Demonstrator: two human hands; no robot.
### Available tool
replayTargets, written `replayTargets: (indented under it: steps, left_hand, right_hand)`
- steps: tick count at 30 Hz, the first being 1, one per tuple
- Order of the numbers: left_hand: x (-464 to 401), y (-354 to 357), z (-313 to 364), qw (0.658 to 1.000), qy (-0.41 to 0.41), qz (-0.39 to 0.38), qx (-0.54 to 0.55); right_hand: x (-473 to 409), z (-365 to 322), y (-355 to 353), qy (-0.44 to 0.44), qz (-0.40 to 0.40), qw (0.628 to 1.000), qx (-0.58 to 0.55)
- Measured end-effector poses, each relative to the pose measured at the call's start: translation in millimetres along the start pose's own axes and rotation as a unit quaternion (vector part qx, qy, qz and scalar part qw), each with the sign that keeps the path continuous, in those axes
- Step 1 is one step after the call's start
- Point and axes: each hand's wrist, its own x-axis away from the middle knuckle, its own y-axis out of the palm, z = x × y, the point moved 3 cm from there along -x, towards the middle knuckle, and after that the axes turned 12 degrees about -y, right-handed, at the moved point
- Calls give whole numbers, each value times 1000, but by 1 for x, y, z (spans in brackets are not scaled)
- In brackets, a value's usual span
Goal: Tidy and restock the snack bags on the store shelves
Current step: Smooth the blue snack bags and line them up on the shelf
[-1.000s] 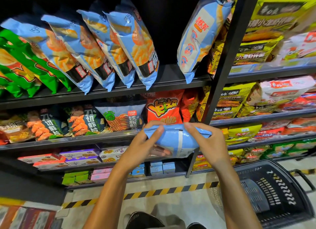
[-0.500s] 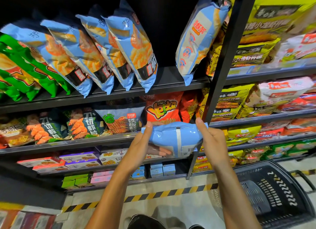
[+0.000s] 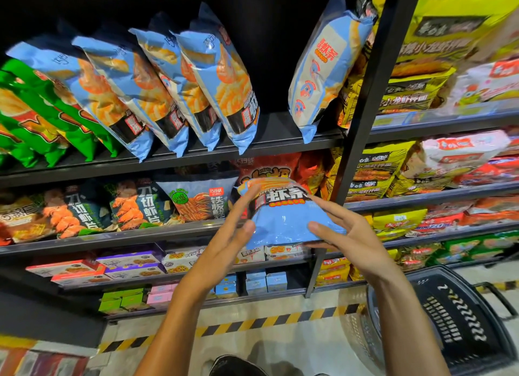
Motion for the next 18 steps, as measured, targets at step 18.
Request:
replayTargets:
  steps: [18]
  left_hand:
    - [-41, -2, 24, 963, -74, 44, 257]
  right_hand:
    - [-20, -38, -6, -169, -51, 981, 79]
